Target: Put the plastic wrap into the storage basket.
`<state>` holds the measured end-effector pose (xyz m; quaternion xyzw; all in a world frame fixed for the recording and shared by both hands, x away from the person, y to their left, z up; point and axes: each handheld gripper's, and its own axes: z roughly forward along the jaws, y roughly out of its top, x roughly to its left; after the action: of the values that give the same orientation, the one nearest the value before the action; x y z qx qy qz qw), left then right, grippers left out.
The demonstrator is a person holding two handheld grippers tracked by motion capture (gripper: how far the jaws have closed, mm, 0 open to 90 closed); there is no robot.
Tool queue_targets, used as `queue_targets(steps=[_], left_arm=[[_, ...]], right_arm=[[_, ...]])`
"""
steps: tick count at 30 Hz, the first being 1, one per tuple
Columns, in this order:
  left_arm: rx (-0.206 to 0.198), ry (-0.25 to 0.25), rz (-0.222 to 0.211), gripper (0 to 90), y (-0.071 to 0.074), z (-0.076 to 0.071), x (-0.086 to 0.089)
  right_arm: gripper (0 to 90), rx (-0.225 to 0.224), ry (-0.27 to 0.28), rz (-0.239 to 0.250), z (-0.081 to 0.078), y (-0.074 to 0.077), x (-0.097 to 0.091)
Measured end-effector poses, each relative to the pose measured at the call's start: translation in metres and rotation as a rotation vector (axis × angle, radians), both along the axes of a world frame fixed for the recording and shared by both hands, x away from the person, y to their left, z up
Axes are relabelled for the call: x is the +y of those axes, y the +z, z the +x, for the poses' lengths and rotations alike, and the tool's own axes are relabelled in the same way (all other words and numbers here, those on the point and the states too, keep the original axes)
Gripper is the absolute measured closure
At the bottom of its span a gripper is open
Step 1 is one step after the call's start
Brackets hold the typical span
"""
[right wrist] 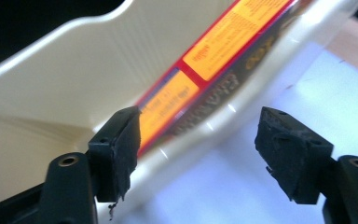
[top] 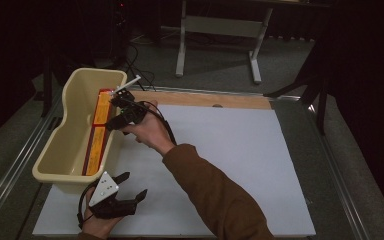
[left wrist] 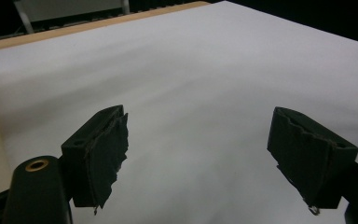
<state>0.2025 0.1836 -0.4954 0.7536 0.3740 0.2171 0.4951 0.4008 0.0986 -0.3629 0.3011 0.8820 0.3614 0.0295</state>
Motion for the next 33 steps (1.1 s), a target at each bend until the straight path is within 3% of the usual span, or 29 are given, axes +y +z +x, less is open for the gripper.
queue_targets(steps=[4,6,9,15,16,19,23,33], left_arm=[[0.001,0.000,0.000,19.6,0.000,0.000,-0.001],[0.003,0.001,0.002,19.5,-0.001,0.000,-0.001],[0.005,0.004,0.001,19.7,0.000,0.001,-0.002],[0.009,-0.004,0.010,19.7,0.000,0.002,-0.005],[0.009,-0.004,0.010,19.7,0.000,0.002,-0.005],[0.019,0.003,0.013,19.7,-0.001,0.003,-0.005],[0.020,0.010,0.009,19.7,-0.001,0.003,-0.004],[0.021,0.020,0.020,19.6,-0.002,0.004,-0.004]], right_arm=[[28.5,-0.008,0.040,0.021,-0.002,-0.002,-0.020],[27.1,-0.032,0.049,0.041,-0.008,-0.009,-0.044],[26.3,-0.080,0.050,0.021,-0.014,-0.017,-0.066],[26.3,-0.138,0.048,0.015,-0.028,-0.029,-0.111],[26.3,-0.138,0.048,0.015,-0.028,-0.029,-0.111],[26.3,-0.170,0.027,0.043,-0.034,-0.033,-0.139],[26.2,-0.179,-0.006,0.099,-0.042,-0.044,-0.170],[24.7,-0.221,-0.100,0.075,-0.060,-0.084,-0.243]])
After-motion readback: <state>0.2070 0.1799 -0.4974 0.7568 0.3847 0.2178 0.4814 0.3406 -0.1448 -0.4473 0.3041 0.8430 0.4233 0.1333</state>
